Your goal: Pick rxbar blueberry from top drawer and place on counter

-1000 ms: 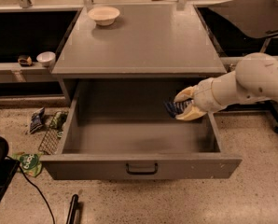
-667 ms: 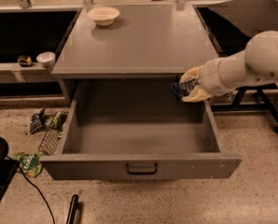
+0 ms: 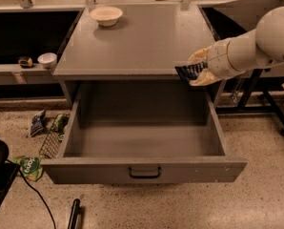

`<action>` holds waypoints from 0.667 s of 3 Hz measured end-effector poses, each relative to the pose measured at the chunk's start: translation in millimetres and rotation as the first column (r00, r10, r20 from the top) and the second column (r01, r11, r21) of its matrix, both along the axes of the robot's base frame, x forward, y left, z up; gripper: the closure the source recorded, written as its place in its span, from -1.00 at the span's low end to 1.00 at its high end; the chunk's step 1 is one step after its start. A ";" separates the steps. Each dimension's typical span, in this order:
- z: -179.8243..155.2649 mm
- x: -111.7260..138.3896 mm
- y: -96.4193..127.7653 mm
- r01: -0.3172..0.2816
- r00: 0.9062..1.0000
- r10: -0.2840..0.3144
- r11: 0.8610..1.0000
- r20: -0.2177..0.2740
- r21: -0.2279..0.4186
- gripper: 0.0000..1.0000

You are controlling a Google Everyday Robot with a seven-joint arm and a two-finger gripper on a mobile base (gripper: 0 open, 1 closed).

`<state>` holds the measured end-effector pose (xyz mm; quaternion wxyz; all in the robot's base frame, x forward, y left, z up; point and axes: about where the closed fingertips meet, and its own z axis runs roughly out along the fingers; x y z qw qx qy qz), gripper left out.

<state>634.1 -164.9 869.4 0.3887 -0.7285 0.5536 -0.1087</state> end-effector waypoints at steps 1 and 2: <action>4.5 34.8 4.3 0.018 0.999 -0.018 1.000 0.035 0.007 1.00; 17.9 85.3 13.3 0.029 0.994 -0.036 0.997 0.104 0.066 1.00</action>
Offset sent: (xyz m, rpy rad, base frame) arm 0.1512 0.0173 0.0411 0.1451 -0.2051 -0.0617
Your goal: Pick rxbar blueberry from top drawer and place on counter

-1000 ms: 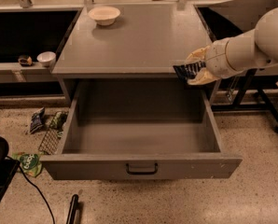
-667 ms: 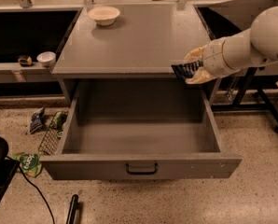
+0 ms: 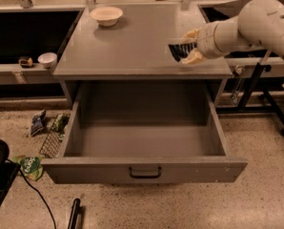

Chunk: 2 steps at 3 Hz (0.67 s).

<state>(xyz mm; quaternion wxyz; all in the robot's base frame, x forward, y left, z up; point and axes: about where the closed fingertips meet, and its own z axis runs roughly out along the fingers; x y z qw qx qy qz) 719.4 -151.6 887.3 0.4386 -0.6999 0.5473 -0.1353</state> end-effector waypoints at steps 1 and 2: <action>9.4 41.1 7.2 0.000 0.999 -0.004 0.998 0.054 0.062 1.00; 7.9 70.2 13.1 -0.003 0.999 -0.005 0.991 0.054 0.137 0.62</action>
Offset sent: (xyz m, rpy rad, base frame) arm 0.1050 0.0133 0.0111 0.2298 -0.0590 -0.0076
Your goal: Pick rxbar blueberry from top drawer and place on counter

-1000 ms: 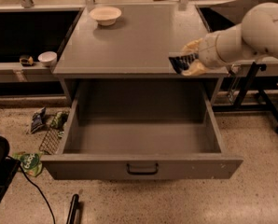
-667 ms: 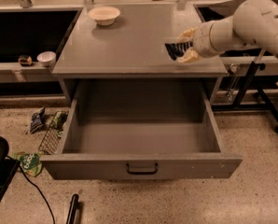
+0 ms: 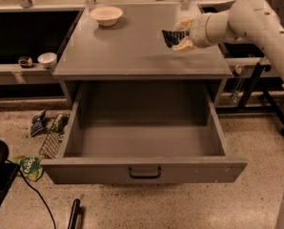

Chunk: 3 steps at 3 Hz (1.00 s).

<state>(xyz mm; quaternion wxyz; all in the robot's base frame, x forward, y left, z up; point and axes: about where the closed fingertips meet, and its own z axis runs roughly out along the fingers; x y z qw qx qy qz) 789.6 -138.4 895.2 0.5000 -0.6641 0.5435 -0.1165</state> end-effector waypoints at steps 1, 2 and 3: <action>-3.0 16.4 5.1 -0.008 1.000 0.009 0.999 -0.016 0.047 0.16; -1.6 20.8 10.0 -0.016 1.000 0.018 0.997 -0.025 0.075 -0.30; 6.7 15.0 13.9 -0.022 1.000 0.024 0.995 -0.016 0.094 -0.78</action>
Offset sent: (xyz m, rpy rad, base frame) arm 0.0255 0.0091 0.0054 0.1088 0.0307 0.0185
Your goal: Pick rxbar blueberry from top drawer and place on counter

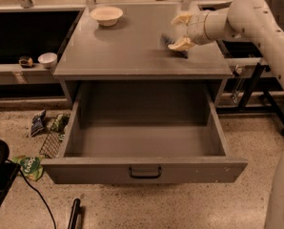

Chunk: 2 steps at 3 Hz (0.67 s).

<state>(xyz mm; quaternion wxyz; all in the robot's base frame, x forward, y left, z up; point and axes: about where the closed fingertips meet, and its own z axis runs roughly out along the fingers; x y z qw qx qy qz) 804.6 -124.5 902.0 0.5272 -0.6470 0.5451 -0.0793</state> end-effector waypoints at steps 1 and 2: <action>9.1 -15.1 3.4 0.003 1.000 -0.003 1.000 0.018 0.029 -1.00; 15.4 -32.4 8.9 -0.002 0.999 -0.001 0.998 0.051 0.067 -1.00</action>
Offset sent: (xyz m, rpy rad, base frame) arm -0.0556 0.0096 0.0268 0.1171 -0.1002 -0.0043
